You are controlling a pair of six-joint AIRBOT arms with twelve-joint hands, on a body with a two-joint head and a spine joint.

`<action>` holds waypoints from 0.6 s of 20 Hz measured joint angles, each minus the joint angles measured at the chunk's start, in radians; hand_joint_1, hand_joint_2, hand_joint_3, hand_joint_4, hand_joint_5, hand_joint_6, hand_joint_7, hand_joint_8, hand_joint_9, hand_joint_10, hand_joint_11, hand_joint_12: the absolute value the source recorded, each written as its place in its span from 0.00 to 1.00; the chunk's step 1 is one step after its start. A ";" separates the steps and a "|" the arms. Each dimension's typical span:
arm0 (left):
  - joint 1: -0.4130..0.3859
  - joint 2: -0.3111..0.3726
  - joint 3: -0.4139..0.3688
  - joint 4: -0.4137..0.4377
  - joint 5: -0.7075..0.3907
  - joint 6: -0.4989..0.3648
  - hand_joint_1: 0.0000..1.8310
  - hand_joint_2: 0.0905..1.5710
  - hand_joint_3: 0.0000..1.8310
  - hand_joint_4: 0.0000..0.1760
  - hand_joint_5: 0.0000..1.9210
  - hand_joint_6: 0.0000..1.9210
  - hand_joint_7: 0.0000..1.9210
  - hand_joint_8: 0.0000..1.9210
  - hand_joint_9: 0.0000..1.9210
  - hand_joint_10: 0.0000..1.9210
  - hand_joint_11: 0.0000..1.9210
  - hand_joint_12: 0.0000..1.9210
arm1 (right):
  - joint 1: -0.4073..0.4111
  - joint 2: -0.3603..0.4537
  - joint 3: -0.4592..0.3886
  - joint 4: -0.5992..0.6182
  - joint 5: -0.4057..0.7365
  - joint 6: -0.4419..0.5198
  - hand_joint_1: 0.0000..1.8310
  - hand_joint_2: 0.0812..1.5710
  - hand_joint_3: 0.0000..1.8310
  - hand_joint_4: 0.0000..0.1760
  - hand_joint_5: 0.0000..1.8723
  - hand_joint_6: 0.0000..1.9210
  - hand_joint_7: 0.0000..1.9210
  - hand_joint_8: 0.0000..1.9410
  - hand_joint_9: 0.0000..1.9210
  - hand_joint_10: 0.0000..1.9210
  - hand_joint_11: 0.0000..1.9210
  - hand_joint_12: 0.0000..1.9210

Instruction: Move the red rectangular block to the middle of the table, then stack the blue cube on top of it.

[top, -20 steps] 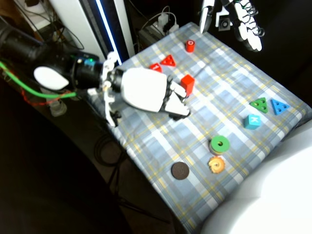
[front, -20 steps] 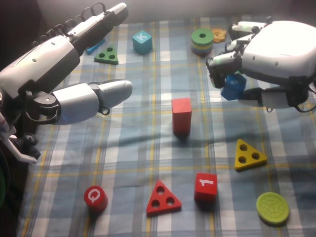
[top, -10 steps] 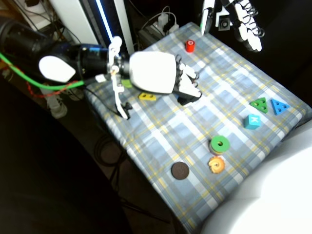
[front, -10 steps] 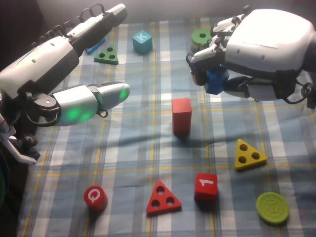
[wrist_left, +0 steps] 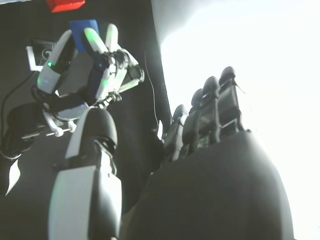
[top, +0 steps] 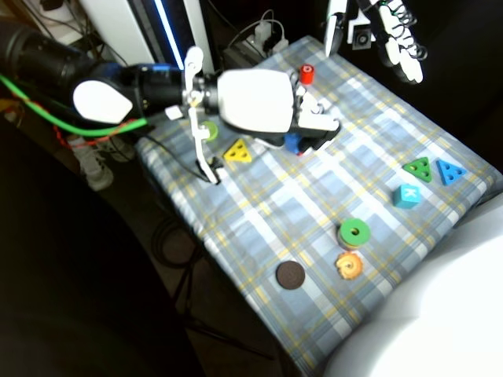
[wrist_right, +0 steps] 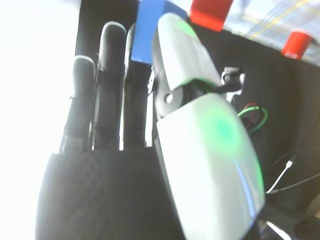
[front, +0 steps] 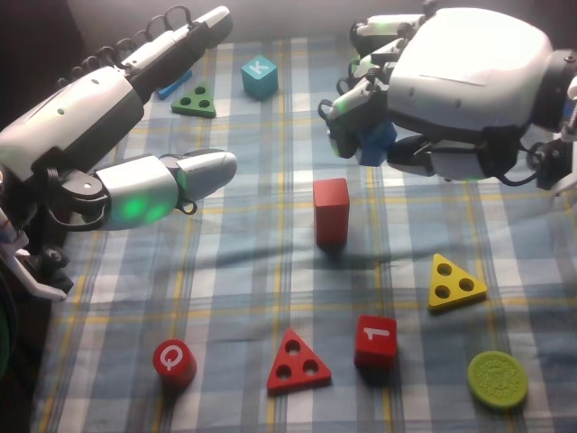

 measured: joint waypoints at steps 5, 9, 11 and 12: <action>0.000 0.000 0.000 0.000 0.000 -0.002 0.41 0.77 0.00 0.52 0.00 0.00 0.00 0.00 0.00 0.00 0.00 0.00 | 0.000 -0.014 0.000 -0.019 0.004 0.001 0.66 0.70 0.00 0.00 0.49 0.54 0.52 0.54 0.43 0.55 0.14 0.89; 0.000 0.000 0.001 -0.001 0.001 -0.002 0.40 0.78 0.01 0.54 0.00 0.00 0.00 0.00 0.00 0.00 0.00 0.00 | 0.006 -0.019 0.000 -0.028 0.005 0.001 0.65 0.73 0.00 0.09 0.46 0.59 0.48 0.60 0.35 0.62 0.14 0.93; 0.000 0.000 0.003 -0.006 0.001 -0.003 0.40 0.79 0.01 0.55 0.00 0.00 0.00 0.00 0.00 0.00 0.00 0.00 | 0.007 -0.025 0.000 -0.034 0.005 0.001 0.64 0.74 0.00 0.09 0.45 0.60 0.44 0.65 0.31 0.68 0.12 0.93; 0.000 0.000 0.003 -0.008 0.001 -0.003 0.40 0.80 0.01 0.50 0.00 0.00 0.00 0.00 0.00 0.00 0.00 0.00 | 0.008 -0.028 0.000 -0.034 0.006 0.001 0.64 0.75 0.00 0.15 0.45 0.61 0.43 0.66 0.29 0.65 0.10 0.91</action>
